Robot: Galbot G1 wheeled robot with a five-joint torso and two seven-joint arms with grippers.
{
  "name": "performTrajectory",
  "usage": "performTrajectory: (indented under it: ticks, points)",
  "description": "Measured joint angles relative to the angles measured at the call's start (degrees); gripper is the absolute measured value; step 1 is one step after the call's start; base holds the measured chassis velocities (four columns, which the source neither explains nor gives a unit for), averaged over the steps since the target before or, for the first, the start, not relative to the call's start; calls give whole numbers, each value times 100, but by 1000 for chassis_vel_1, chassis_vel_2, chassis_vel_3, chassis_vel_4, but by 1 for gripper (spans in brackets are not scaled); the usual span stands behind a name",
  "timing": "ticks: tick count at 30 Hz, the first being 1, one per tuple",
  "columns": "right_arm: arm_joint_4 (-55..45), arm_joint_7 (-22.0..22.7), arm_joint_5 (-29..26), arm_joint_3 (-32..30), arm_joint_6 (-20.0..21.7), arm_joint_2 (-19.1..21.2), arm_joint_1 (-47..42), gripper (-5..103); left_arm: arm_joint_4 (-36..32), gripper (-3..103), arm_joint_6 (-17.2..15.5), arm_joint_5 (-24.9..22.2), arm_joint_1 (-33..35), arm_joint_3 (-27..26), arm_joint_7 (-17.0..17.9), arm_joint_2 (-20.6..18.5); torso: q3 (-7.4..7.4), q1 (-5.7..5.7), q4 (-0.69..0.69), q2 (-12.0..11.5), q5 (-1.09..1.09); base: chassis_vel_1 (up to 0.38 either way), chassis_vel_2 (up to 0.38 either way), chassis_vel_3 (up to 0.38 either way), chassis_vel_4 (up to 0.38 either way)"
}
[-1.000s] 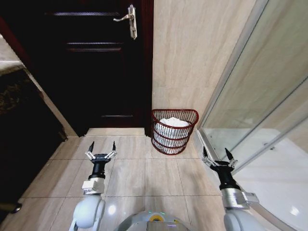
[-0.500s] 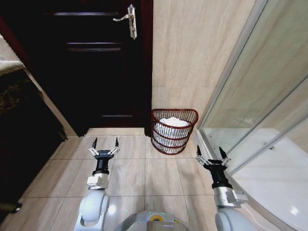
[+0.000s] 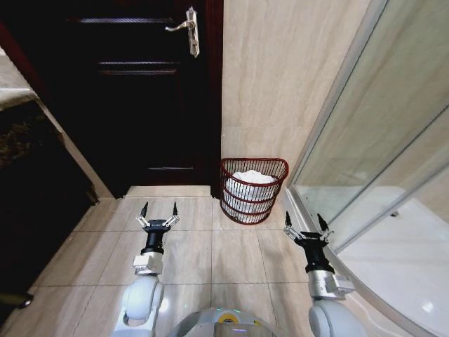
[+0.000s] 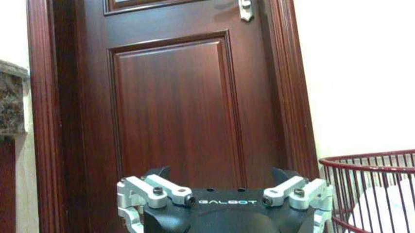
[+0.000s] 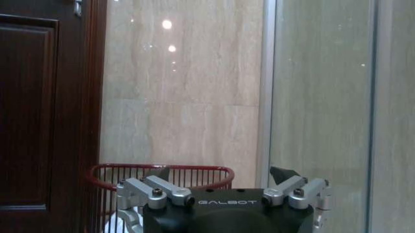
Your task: Discard the used towel into the hamper.
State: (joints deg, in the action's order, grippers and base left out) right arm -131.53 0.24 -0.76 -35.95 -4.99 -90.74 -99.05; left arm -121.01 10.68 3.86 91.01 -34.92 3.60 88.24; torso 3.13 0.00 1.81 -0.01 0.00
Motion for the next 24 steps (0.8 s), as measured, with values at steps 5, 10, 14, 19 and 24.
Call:
performTrajectory:
  ticks: [5, 10, 14, 19, 24]
  points:
    - [2, 26, -16, -22, -109, -26, -81, 100, 4, 100, 58, 20, 44, 24, 0, -5, 0, 0, -1, 0, 0, 0, 0, 0, 0]
    - [2, 39, -21, -21, -212, -56, -197, 100, 42, 100, 149, 46, 71, 60, 0, -4, 0, 0, -1, 0, 0, 0, 0, 0, 0]
    - [22, 50, -37, -54, -318, -61, -276, 100, 73, 100, 221, 59, 116, 104, 2, -3, 0, 0, -1, 0, 0, -44, -42, -56, -42]
    - [54, 99, -68, -72, -410, -75, -342, 100, 61, 100, 264, 66, 158, 129, 2, -43, 0, 0, -1, 0, 1, -92, -79, -90, -82]
    - [24, 117, -88, -121, -438, -105, -415, 100, 33, 100, 295, 78, 194, 128, 1, -26, 0, 0, -1, 0, 0, -97, -122, -99, -116]
